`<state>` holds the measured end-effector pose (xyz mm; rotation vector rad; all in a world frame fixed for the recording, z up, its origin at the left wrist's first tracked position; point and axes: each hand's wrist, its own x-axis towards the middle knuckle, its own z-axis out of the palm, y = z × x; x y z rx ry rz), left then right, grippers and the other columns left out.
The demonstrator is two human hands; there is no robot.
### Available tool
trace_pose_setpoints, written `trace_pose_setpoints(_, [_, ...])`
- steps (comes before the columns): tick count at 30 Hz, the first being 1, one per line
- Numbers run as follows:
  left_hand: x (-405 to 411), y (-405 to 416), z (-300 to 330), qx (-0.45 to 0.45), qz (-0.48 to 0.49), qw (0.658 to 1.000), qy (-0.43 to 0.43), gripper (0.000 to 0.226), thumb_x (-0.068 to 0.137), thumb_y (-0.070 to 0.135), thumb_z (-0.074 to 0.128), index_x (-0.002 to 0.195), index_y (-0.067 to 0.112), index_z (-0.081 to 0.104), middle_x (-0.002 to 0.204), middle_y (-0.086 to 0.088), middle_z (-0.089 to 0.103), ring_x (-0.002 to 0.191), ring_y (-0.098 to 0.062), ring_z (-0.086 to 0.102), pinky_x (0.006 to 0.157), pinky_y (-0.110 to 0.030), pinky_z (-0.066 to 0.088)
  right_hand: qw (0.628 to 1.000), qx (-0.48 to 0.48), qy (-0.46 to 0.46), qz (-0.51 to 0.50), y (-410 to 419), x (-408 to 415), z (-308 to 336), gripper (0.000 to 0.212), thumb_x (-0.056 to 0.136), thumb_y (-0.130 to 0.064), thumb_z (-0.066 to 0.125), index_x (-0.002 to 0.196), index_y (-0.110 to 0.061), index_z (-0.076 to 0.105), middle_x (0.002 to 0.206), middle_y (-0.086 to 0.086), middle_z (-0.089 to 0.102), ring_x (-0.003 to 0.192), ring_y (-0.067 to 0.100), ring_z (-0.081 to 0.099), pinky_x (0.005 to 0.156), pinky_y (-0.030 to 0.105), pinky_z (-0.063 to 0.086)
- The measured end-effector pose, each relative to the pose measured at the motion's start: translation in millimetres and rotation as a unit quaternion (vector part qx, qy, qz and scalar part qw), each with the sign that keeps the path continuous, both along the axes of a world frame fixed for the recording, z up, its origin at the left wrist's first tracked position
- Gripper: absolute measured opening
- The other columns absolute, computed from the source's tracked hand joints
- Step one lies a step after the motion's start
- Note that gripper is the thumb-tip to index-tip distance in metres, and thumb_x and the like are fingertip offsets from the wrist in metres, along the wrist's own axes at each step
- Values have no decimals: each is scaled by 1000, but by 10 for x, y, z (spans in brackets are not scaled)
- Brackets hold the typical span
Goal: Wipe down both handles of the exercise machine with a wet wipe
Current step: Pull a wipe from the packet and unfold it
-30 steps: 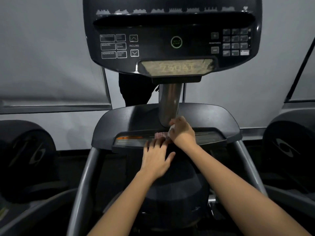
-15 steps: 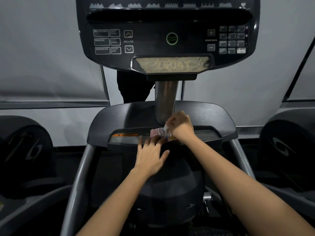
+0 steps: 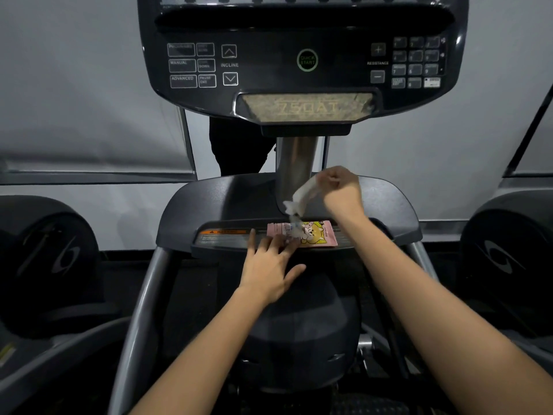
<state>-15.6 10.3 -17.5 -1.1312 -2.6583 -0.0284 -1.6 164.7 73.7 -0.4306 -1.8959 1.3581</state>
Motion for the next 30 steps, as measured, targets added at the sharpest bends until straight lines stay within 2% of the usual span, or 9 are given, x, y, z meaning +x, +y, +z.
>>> trace_pose_setpoints(5, [-84, 21, -45, 55, 13, 997, -47, 55, 95, 57, 21, 146, 36, 22, 154, 0, 25, 143, -25, 18, 113, -51, -14, 998, -55, 31, 11, 36, 289, 141, 4, 94, -9, 53, 92, -8, 56, 79, 2, 59, 82, 20, 57, 81, 38, 51])
trace_pose_setpoints(9, [-79, 31, 44, 224, 1, 971, -85, 55, 90, 59, 23, 129, 30, 49, 136, 1, 41, 127, -24, 36, 113, -41, 13, 998, -38, 43, 20, -31, 653, 158, 11, 91, -8, 55, 83, -11, 62, 71, 2, 62, 66, 10, 57, 68, 29, 51])
trace_pose_setpoints(11, [101, 28, 219, 376, -41, 917, -127, 43, 92, 52, 31, 113, 30, 60, 119, 5, 50, 115, -17, 43, 102, -34, 27, 996, -45, 64, 39, -112, 920, 166, 11, 90, -9, 59, 80, -10, 63, 66, 2, 62, 57, 6, 55, 60, 23, 49])
trace_pose_setpoints(14, [685, -40, 628, 552, -152, 751, -330, 42, 85, 54, 41, 98, 23, 65, 99, 7, 63, 100, -13, 58, 92, -32, 46, 993, -52, 91, 47, -259, 1349, 169, 14, 88, -8, 62, 75, -14, 63, 59, -6, 62, 51, 2, 54, 53, 16, 46])
trace_pose_setpoints(16, [1127, -111, 834, 544, -219, 692, -420, 47, 77, 54, 50, 94, 13, 65, 87, 8, 66, 89, -8, 61, 84, -24, 49, 991, -48, 118, 36, -392, 1669, 194, 14, 86, -4, 63, 75, -13, 63, 58, -7, 62, 54, 0, 56, 54, 13, 45])
trace_pose_setpoints(21, [2010, -339, 1022, 474, -267, 689, -479, 26, 64, 39, 73, 75, 18, 65, 68, 5, 64, 64, -6, 56, 62, -16, 45, 988, -65, 142, 15, -770, 2571, 274, 7, 80, -8, 68, 74, -11, 66, 63, -2, 66, 57, 3, 60, 52, 15, 46])
trace_pose_setpoints(22, [2166, -391, 1040, 468, -273, 687, -485, 20, 68, 33, 74, 73, 17, 65, 65, 4, 64, 62, -5, 56, 60, -15, 45, 986, -86, 139, 28, -855, 2781, 287, 3, 78, -14, 69, 76, -13, 68, 65, 0, 68, 59, 6, 61, 52, 17, 47])
trace_pose_setpoints(26, [2740, -641, 1083, 465, -297, 647, -526, 7, 85, 8, 64, 79, 6, 61, 65, 6, 63, 60, 0, 58, 58, -12, 45, 974, -184, 109, 73, -1148, 3571, 268, 30, 66, -17, 82, 93, -11, 71, 83, 10, 73, 65, 17, 63, 53, 24, 50])
trace_pose_setpoints(30, [3215, -896, 1024, 465, -292, 584, -597, 9, 83, 7, 60, 76, 10, 57, 64, 5, 63, 56, -2, 57, 55, -14, 45, 984, -151, 79, 55, -1461, 4223, 221, 24, 72, -7, 76, 95, -3, 71, 82, 12, 73, 69, 16, 64, 62, 26, 51])
